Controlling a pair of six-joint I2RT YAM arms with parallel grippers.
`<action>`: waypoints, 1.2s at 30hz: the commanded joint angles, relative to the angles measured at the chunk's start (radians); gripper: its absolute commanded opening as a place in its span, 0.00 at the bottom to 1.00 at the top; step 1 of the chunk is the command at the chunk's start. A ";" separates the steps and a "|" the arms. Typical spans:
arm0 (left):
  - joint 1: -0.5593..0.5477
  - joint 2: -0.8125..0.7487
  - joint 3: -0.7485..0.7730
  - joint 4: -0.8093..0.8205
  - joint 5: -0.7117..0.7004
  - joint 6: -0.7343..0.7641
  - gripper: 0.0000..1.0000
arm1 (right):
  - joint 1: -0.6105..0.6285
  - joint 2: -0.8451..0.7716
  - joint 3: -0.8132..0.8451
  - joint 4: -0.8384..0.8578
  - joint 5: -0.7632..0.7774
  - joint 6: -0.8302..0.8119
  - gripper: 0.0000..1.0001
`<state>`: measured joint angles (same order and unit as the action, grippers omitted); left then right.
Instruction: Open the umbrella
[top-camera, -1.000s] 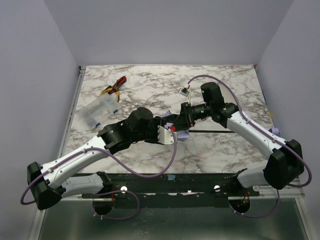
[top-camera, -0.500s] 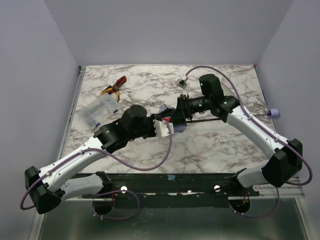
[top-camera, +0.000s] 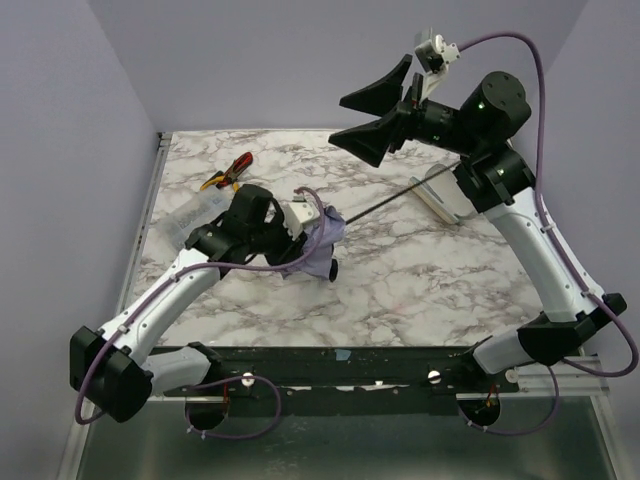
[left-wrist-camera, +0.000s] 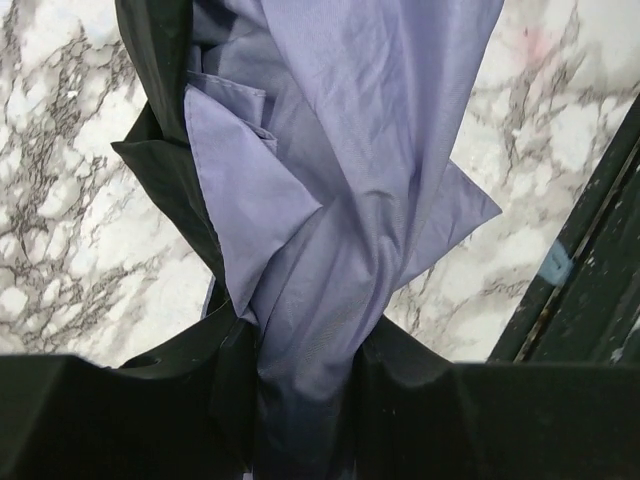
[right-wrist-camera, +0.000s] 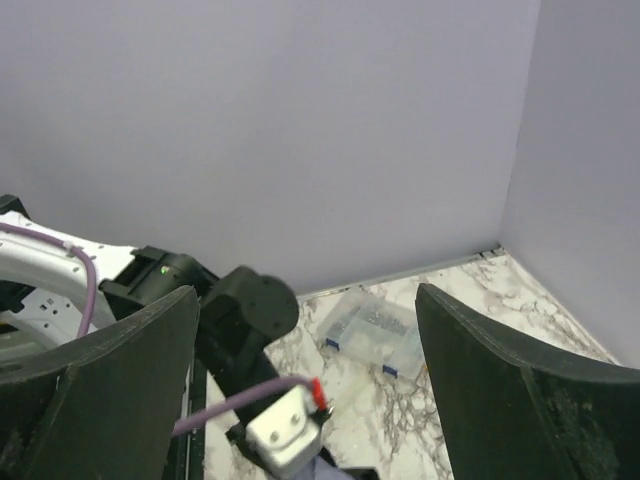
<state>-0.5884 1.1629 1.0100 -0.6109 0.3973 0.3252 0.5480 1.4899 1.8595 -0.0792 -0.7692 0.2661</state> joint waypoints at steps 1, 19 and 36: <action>0.121 -0.040 0.074 0.131 0.210 -0.204 0.00 | 0.001 -0.058 -0.135 0.033 0.034 0.049 0.89; 0.250 -0.186 -0.046 0.788 0.465 -0.810 0.00 | 0.001 -0.099 -0.196 0.087 0.379 0.176 0.70; 0.237 -0.219 -0.060 0.818 0.508 -0.808 0.00 | 0.003 -0.014 -0.234 0.312 0.161 0.312 0.31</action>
<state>-0.3481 0.9672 0.9493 0.1299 0.8650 -0.4889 0.5480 1.4601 1.6329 0.1642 -0.5514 0.5449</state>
